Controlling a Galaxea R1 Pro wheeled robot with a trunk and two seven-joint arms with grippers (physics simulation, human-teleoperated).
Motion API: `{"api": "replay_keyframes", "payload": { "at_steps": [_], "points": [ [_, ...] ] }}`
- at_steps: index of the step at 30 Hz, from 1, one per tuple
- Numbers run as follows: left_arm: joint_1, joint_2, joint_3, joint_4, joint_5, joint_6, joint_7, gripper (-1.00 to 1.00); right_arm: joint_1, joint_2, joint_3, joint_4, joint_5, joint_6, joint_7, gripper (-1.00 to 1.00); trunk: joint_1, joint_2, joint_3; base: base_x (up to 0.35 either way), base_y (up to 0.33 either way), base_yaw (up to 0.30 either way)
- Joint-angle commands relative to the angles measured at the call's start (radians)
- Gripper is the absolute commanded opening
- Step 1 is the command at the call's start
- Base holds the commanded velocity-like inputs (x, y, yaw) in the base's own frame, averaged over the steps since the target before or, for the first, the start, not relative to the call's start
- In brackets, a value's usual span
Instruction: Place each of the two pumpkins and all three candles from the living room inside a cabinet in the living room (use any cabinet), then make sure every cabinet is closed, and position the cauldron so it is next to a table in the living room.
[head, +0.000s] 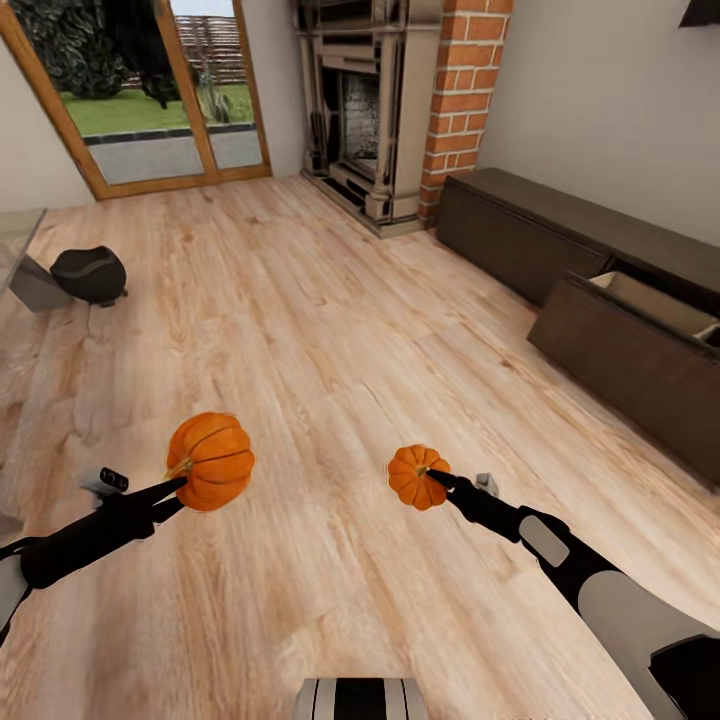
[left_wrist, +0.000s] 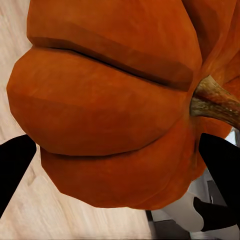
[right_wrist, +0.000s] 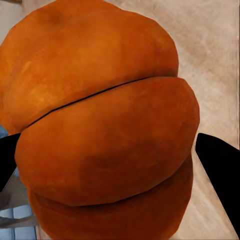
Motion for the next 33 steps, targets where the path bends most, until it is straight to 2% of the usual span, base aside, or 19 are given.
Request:
{"api": "replay_keyframes", "payload": {
  "at_steps": [1, 33],
  "points": [
    [0.0, 0.0, 0.001, -0.001, 0.01, 0.009, -0.001, -1.0, -0.001, 0.0, 0.003, 0.0, -0.013, 0.007, 0.001, -1.0, -0.001, 0.0, 0.003, 0.0, 0.0, -0.292],
    [0.0, 0.0, -0.002, 0.011, 0.011, 0.009, -0.001, -1.0, -0.001, -0.006, 0.004, 0.002, -0.015, 0.008, 0.001, -1.0, -0.015, 0.007, 0.127, 0.0, 0.0, -0.29]
  ]
}}
